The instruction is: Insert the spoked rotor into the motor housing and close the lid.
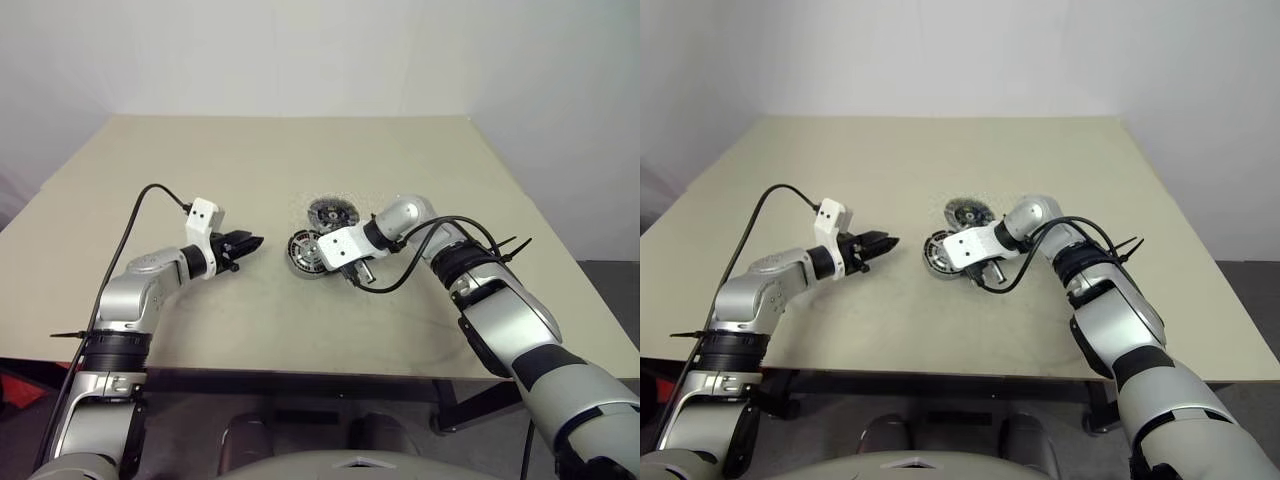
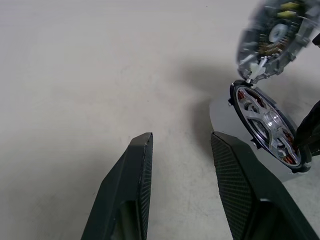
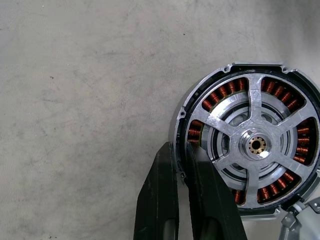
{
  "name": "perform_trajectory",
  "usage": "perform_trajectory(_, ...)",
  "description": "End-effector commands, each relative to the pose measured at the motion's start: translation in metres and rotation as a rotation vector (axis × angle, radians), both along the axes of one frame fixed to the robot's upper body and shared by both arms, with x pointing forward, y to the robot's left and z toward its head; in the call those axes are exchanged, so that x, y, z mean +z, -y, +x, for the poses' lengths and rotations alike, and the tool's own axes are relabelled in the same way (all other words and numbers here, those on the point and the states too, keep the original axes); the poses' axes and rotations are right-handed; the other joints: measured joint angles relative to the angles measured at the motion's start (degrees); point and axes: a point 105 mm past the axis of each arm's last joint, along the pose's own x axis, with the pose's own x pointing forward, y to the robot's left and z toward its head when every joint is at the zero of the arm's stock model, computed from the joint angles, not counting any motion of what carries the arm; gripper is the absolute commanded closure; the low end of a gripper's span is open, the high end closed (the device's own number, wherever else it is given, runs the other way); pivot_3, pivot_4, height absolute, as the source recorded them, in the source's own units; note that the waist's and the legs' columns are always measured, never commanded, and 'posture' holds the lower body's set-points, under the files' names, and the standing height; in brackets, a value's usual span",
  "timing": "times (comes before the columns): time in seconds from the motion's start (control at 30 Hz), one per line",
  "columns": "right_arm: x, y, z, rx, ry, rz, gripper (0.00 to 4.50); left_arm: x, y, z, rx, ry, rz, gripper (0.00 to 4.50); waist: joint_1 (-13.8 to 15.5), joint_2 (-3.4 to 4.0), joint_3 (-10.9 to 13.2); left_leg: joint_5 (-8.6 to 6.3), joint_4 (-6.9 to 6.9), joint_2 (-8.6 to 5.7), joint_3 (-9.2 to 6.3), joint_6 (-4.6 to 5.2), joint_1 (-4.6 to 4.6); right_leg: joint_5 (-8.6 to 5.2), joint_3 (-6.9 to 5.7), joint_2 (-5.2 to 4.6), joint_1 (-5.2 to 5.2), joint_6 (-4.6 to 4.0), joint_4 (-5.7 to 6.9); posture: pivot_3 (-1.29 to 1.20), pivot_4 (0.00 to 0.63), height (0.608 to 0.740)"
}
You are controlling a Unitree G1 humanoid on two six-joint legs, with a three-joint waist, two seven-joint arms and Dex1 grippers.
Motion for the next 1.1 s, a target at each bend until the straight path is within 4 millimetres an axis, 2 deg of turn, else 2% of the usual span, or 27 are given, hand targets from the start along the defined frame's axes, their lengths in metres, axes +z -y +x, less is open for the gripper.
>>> perform_trajectory(0.03, 0.014, -0.006, 0.004, 0.014, 0.052, 0.028, 4.5, 0.015, -0.006, 0.004, 0.012, 0.062, 0.008, 2.56, 0.0, 0.0, 0.0, 0.0, 0.0, 0.0, 0.0, 0.0, 0.0, 0.0, 0.01, 0.0, 0.0, 0.0, 0.0, 0.0, 0.0, 0.74)
perform_trajectory(0.17, 0.019, -0.007, 0.01, -0.035, 0.058, 0.057, 4.5, 0.015, -0.006, 0.004, 0.016, 0.062, 0.008, 2.56, 0.0, 0.0, 0.0, 0.0, 0.0, 0.0, 0.0, 0.0, 0.0, 0.0, 0.0, 0.0, 0.0, 0.0, 0.0, 0.0, 0.0, 0.74)
perform_trajectory(0.27, 0.027, -0.012, 0.01, -0.097, -0.013, 0.13, 4.5, 0.015, -0.006, 0.005, 0.022, 0.063, 0.003, 2.56, 0.0, 0.01, 0.0, 0.0, 0.0, 0.0, 0.0, 0.0, 0.0, 0.0, 0.01, 0.0, -0.01, 0.0, 0.01, 0.0, 0.0, 0.74)
perform_trajectory(0.4, 0.033, -0.01, -0.009, -0.108, -0.158, 0.146, 4.5, 0.012, -0.005, 0.004, 0.025, 0.061, 0.0, 2.56, 0.2, -0.01, 0.1, 0.0, 0.0, 0.0, -0.02, 0.01, -0.03, 0.0, 0.0, 0.01, -0.1, -0.01, -0.03, 0.0, 0.0, 0.74)
perform_trajectory(0.63, 0.034, -0.005, -0.03, -0.271, -0.328, 0.138, 4.5, 0.009, -0.003, 0.002, 0.026, 0.056, -0.002, 2.56, 0.5, -0.05, 0.1, -0.05, -0.03, -0.01, -0.01, 0.09, -0.14, -0.01, -0.02, 0.01, -0.18, -0.01, -0.21, 0.0, 0.0, 0.74)
perform_trajectory(0.83, 0.034, -0.009, -0.014, -0.516, -0.367, 0.174, 4.5, 0.007, -0.005, 0.0, 0.03, 0.052, 0.0, 2.56, 0.5, -0.05, 0.2, 0.01, -0.04, -0.01, -0.02, -0.03, 0.0, -0.01, 0.01, 0.0, -0.15, 0.0, -0.08, 0.0, 0.0, 0.74)
perform_trajectory(1.0, 0.034, -0.018, -0.004, -0.766, -0.476, 0.211, 4.5, 0.008, -0.005, -0.002, 0.031, 0.053, 0.002, 2.56, 0.6, -0.04, 0.2, 0.08, -0.04, -0.02, -0.04, -0.14, 0.06, -0.01, 0.03, 0.0, -0.15, 0.01, 0.04, 0.0, 0.0, 0.74)
perform_trajectory(1.1, 0.035, -0.025, -0.004, -0.889, -0.567, 0.211, 4.5, 0.008, -0.006, -0.003, 0.034, 0.054, 0.003, 2.56, 0.8, -0.03, 0.2, 0.11, -0.04, -0.02, -0.04, -0.18, 0.1, -0.01, 0.04, -0.01, -0.12, 0.01, 0.05, 0.0, 0.0, 0.74)
